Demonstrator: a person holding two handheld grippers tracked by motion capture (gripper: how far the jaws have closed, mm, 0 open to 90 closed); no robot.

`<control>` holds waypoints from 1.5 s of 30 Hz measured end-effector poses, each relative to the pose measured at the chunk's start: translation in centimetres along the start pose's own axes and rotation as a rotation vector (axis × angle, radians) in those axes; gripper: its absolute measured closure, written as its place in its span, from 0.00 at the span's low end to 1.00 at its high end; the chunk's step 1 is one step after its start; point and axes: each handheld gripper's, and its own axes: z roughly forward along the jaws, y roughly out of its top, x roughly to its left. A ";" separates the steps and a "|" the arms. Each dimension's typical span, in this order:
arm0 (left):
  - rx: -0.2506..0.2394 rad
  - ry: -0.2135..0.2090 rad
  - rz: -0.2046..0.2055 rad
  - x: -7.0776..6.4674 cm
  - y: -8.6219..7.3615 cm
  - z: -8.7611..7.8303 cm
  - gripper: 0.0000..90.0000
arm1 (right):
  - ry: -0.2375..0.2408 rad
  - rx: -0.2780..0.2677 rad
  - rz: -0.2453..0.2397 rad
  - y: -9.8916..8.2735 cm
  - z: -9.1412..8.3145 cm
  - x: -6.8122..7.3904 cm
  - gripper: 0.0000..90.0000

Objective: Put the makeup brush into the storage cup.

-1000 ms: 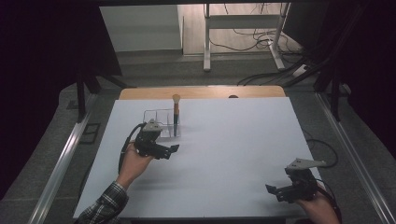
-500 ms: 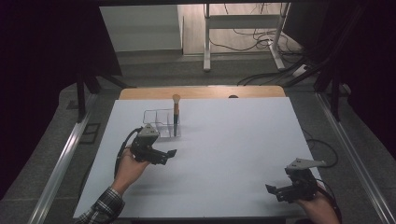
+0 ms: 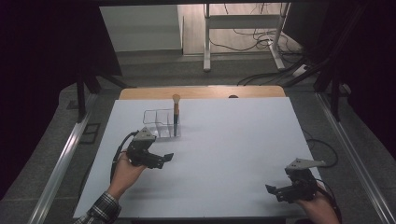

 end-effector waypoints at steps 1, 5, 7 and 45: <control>-0.001 -0.001 -0.002 0.0 -0.1 -0.1 0.01 | 0.000 0.000 -0.001 0.0 0.0 0.0 0.00; 0.001 0.000 -0.008 0.0 -0.5 -0.4 0.01 | 0.000 -0.001 0.001 0.0 0.0 0.0 0.00; 0.001 0.000 -0.015 0.0 -0.7 -0.6 0.01 | 0.001 0.000 -0.001 0.0 0.0 0.0 0.00; 0.004 0.058 -0.085 0.6 -5.1 -5.0 0.01 | -0.003 0.000 0.003 0.0 0.0 0.0 0.00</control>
